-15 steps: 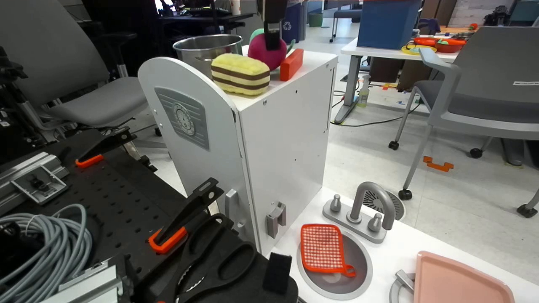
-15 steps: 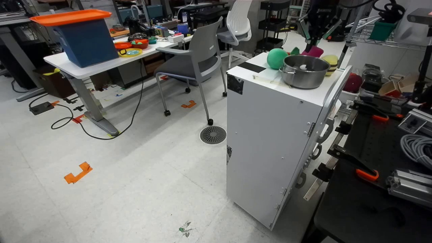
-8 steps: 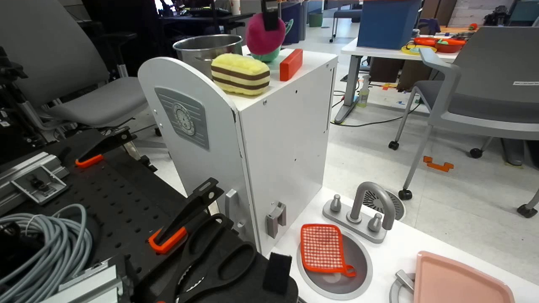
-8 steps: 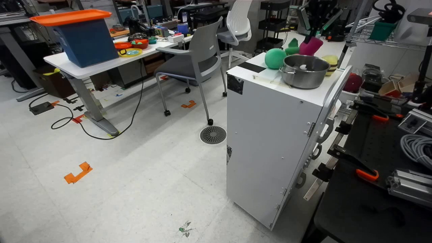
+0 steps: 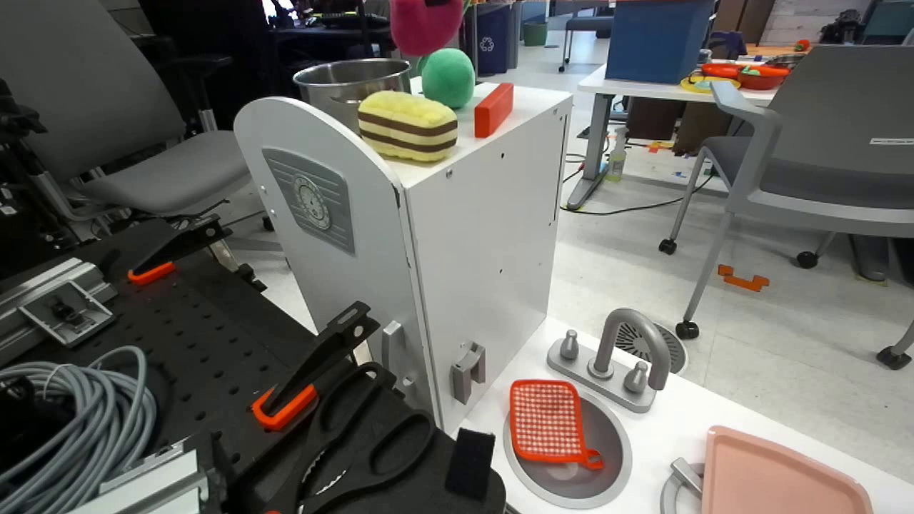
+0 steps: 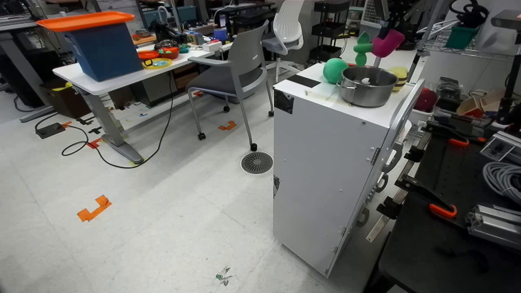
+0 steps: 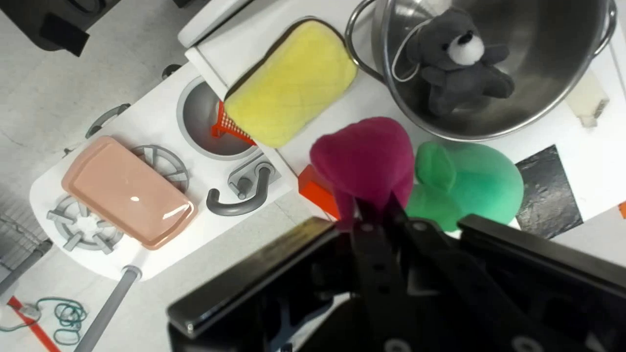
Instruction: Pick up the pink plush toy from the counter and put it on the pot
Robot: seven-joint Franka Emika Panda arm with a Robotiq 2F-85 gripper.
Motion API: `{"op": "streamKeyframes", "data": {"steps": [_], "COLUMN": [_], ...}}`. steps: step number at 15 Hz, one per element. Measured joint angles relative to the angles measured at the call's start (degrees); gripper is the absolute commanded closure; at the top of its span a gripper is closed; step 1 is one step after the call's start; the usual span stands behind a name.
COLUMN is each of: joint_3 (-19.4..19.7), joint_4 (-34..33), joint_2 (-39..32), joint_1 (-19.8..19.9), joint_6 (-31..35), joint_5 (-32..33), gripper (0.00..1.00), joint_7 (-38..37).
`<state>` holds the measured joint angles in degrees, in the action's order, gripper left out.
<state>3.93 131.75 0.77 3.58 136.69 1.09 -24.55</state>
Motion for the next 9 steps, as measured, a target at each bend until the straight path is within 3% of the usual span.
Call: {"op": "streamKeyframes", "data": {"steps": [6,9], "joint_3": [-0.35,-0.86], "joint_4": [5.19,7.24], "joint_2": [8.99,12.40], "joint_1": [0.16,0.48], "joint_6": [-2.90,-2.91], "joint_5": [9.65,10.85], "gripper": [0.99,0.99], "joint_7": [0.24,1.94]}}
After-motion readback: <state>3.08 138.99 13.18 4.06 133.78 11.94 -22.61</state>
